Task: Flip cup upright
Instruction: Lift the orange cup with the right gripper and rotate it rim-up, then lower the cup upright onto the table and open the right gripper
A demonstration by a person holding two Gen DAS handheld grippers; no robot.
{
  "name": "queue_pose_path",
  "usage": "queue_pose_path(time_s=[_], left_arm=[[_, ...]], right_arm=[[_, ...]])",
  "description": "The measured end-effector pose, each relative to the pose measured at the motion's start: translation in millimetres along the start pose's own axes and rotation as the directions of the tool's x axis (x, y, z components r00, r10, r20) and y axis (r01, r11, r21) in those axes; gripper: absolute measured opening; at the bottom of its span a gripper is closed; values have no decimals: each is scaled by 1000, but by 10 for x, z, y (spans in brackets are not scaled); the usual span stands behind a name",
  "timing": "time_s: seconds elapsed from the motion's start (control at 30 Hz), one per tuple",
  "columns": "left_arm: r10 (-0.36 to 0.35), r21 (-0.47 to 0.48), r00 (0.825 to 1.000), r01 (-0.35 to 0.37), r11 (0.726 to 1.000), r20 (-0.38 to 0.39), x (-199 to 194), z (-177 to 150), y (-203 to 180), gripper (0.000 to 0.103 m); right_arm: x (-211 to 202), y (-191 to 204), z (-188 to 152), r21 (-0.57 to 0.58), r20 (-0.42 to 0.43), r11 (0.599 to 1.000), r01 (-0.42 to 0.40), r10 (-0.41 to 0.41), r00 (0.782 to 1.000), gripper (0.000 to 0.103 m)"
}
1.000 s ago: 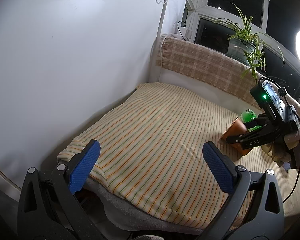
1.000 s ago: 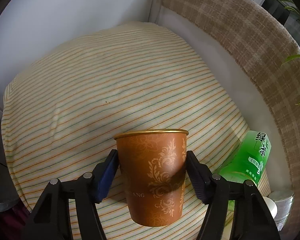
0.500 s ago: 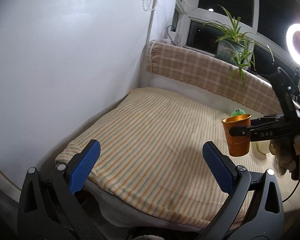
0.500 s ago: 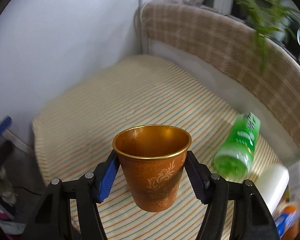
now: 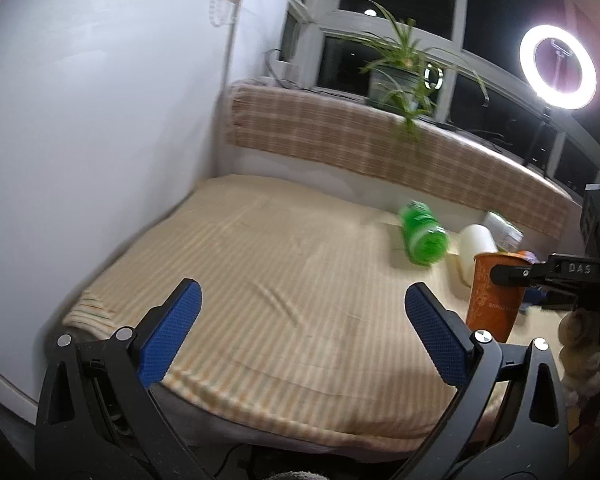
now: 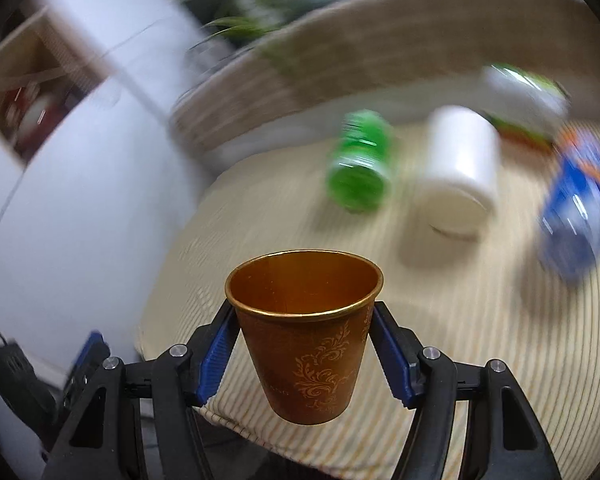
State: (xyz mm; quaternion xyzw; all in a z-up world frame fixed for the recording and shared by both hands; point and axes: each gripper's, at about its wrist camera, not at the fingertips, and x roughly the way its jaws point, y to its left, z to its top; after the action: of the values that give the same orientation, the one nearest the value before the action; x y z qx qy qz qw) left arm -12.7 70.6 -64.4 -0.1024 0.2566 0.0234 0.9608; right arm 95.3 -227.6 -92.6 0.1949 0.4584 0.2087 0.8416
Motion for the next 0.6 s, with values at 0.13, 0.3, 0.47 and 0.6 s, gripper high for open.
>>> queue_pose_path(time_s=[0.13, 0.3, 0.47, 0.6], left_arm=[[-34, 23, 999, 35, 999, -7, -17, -17, -143, 103], [-53, 18, 998, 53, 998, -24, -22, -22, -188, 103], [-48, 20, 998, 49, 999, -31, -26, -16, -180, 103], [-54, 32, 998, 55, 998, -32, -36, 5, -203, 103]], right_arm=[[24, -295, -35, 128, -8, 992, -1, 2, 1000, 68], [84, -408, -68, 168, -15, 986, -5, 8, 1000, 68], [254, -386, -37, 177, -24, 984, 0, 5, 1000, 69], [313, -365, -6, 173, -31, 985, 1, 4, 999, 70]])
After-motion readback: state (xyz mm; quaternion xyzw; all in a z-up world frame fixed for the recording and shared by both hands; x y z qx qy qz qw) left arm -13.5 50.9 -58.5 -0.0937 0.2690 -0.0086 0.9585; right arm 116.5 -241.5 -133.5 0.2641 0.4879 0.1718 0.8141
